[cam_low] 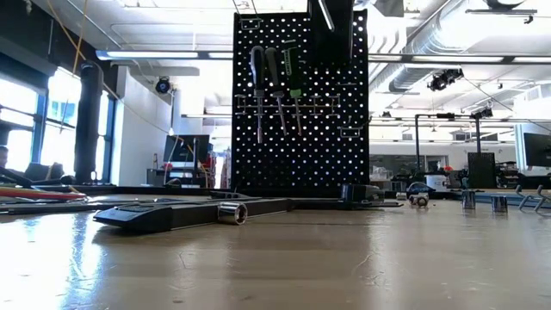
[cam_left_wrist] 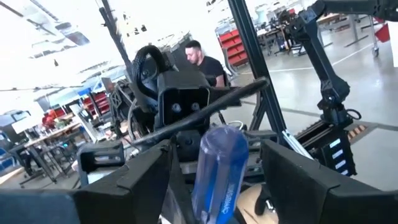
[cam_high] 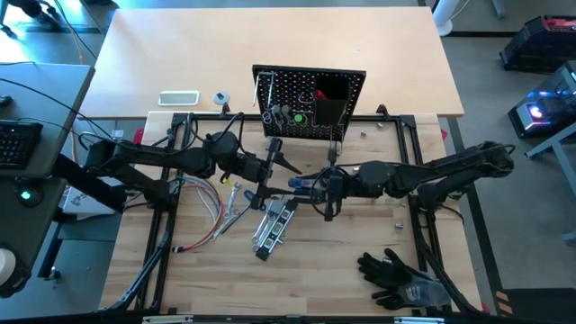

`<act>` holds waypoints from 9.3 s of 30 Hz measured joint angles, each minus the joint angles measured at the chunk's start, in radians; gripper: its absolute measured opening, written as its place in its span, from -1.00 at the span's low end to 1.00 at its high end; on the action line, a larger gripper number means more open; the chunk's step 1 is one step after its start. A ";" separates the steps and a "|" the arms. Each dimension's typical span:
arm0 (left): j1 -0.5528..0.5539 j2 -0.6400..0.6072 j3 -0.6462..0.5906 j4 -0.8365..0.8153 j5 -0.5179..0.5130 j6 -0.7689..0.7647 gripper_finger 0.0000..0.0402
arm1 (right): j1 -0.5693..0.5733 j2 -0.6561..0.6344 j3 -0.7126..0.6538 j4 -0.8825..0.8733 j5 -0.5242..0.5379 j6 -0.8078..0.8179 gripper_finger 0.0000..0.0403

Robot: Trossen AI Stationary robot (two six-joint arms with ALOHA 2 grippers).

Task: Hang tools onto peg board
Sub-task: Hang the blue screwdriver on the peg board, then hang the wrench on the peg board

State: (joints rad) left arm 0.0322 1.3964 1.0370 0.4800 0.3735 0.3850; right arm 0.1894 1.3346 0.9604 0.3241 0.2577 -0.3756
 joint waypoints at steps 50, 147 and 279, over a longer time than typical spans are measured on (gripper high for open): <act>0.026 -0.102 0.000 -0.161 -0.093 0.005 -0.57 | 0.009 -0.001 0.001 -0.103 0.240 0.063 0.10; 0.612 -0.132 -0.274 0.017 -0.180 -0.304 -0.40 | 0.020 -0.001 0.000 -0.306 0.266 0.200 0.12; -0.144 -0.060 -0.411 -0.769 -0.622 -0.656 -0.92 | 0.062 0.008 -0.337 -0.036 0.085 0.332 0.12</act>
State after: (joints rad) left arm -0.1117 1.3361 0.6261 -0.2892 -0.2482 -0.2706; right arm 0.2511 1.3422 0.6231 0.2879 0.3431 -0.0435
